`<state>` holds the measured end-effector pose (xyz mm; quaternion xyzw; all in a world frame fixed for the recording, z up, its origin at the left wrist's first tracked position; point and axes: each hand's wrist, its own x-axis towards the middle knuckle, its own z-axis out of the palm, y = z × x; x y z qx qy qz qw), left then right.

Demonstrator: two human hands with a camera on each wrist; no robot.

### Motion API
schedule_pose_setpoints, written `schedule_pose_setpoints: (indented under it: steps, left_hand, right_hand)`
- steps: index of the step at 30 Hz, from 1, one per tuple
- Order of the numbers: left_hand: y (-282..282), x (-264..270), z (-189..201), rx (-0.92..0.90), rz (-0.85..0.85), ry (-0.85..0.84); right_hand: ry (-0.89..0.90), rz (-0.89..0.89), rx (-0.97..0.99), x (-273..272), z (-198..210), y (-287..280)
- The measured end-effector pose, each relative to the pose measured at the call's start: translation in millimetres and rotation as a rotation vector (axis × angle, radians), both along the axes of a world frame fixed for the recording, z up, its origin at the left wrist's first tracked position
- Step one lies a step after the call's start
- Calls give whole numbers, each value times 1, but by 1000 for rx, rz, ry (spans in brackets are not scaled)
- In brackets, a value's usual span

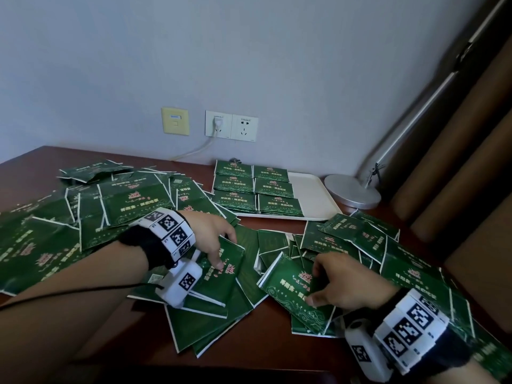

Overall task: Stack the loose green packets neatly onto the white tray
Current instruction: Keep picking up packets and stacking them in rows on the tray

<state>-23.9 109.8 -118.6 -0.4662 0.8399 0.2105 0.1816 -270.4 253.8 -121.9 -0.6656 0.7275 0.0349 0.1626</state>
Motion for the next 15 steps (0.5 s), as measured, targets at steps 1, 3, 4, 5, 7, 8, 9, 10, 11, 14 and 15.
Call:
schedule_pose_setpoints:
  steps: [1, 3, 4, 5, 7, 8, 9, 10, 11, 14, 15]
  left_hand:
    - [-1, -1, 0, -9, -18, -2]
    - [-4, -2, -1, -27, -63, 6]
    - [-6, -3, -2, -29, -79, 19]
    - [-6, -4, -2, -27, -86, 47]
    - [-10, -3, -3, -12, -86, 152]
    - [-13, -2, -3, 16, -82, 222]
    - [-15, -1, -1, 64, -74, 300]
    - [-18, 0, 0, 115, -58, 380]
    - [-22, 0, 3, 155, -35, 460]
    - [-38, -2, 8, 130, 98, 709]
    - [-45, -3, 10, 118, 188, 814]
  right_hand:
    - [-36, -1, 7, -1, 0, 0]
    - [-154, -2, 20, -4, 0, 2]
    - [-224, 0, 23, -7, 2, 2]
    - [-299, 5, 14, -10, 5, 3]
    - [-464, 33, -53, -17, 13, -1]
    - [-549, 52, -113, -21, 18, -6]
    - [-629, 65, -192, -25, 21, -11]
    - [-698, 60, -284, -28, 24, -18]
    - [-752, 37, -379, -31, 27, -28]
    - [-878, -92, -584, -38, 31, -64]
    - [-935, -145, -608, -40, 31, -78]
